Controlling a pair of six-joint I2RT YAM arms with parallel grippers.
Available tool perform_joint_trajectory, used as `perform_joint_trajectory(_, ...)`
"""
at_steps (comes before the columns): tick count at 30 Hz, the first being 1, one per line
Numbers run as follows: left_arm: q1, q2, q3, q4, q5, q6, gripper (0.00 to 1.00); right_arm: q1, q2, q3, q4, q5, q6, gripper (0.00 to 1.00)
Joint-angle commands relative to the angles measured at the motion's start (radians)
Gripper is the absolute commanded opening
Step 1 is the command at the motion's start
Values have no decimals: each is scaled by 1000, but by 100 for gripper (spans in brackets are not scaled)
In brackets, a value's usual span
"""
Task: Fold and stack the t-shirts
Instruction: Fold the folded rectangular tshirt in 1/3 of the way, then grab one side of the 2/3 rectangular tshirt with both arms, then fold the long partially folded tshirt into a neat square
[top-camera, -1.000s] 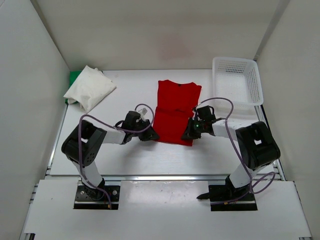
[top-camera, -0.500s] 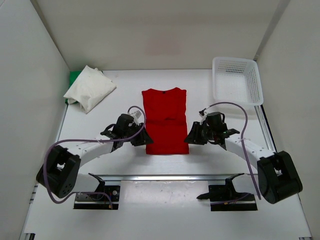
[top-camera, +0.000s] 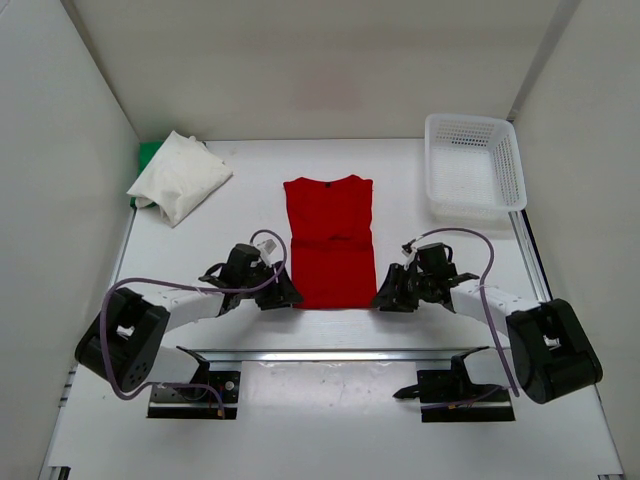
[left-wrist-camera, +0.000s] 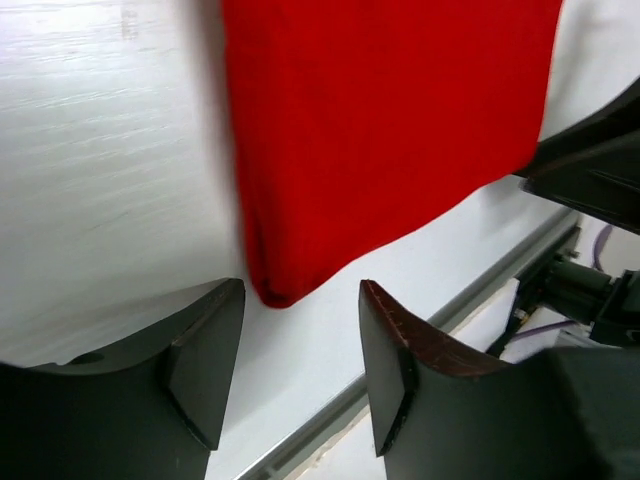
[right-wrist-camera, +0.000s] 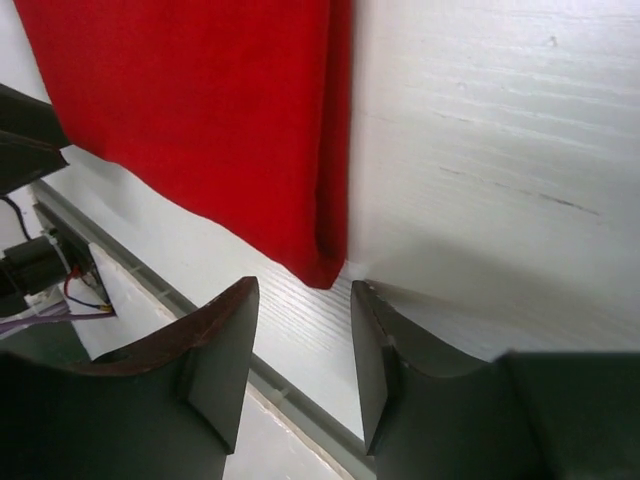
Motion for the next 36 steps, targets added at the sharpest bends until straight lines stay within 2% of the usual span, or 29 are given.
perform_joint_trajectory(1,-20,62,-34,9,-1,-3,61,-3,38,-13,55,1,-1,36)
perform_joint_trajectory(3,-27,79,-24,-4,-3,-1,51,-2,57,-6,69,8,6,29)
perform_joint_trajectory(7,-35,95,-27,6,-9,-10,36,5,97,2,99,-7,9,15)
perform_joint_trajectory(10,-23,98,-30,33,-9,-24,16,20,104,8,113,-10,19,1)
perform_joint_trajectory(13,-27,70,-13,-9,-21,-15,5,27,57,2,93,-1,13,0)
perform_joint_trajectory(15,-40,29,-17,-72,-23,2,1,38,6,-10,54,10,18,0)
perform_joint_trajectory(18,-35,-91,-68,-183,9,17,0,90,-118,-68,-37,25,48,0)
perform_joint_trajectory(21,-56,-316,-77,-383,-15,37,0,182,-272,-79,-166,70,106,0)
perform_joint_trajectory(23,-50,-409,-25,-467,-3,17,0,207,-351,-32,-235,91,98,0)
perform_joint_trajectory(25,-32,-442,66,-520,-9,9,0,161,-351,64,-289,87,63,0)
perform_joint_trajectory(28,12,-356,269,-519,-21,64,0,62,-234,247,-303,56,-35,0)
perform_joint_trajectory(31,90,-220,407,-412,25,72,0,3,-45,457,-309,25,-121,0)
perform_joint_trajectory(36,163,94,666,-326,-7,92,0,-75,298,833,-324,-8,-181,1)
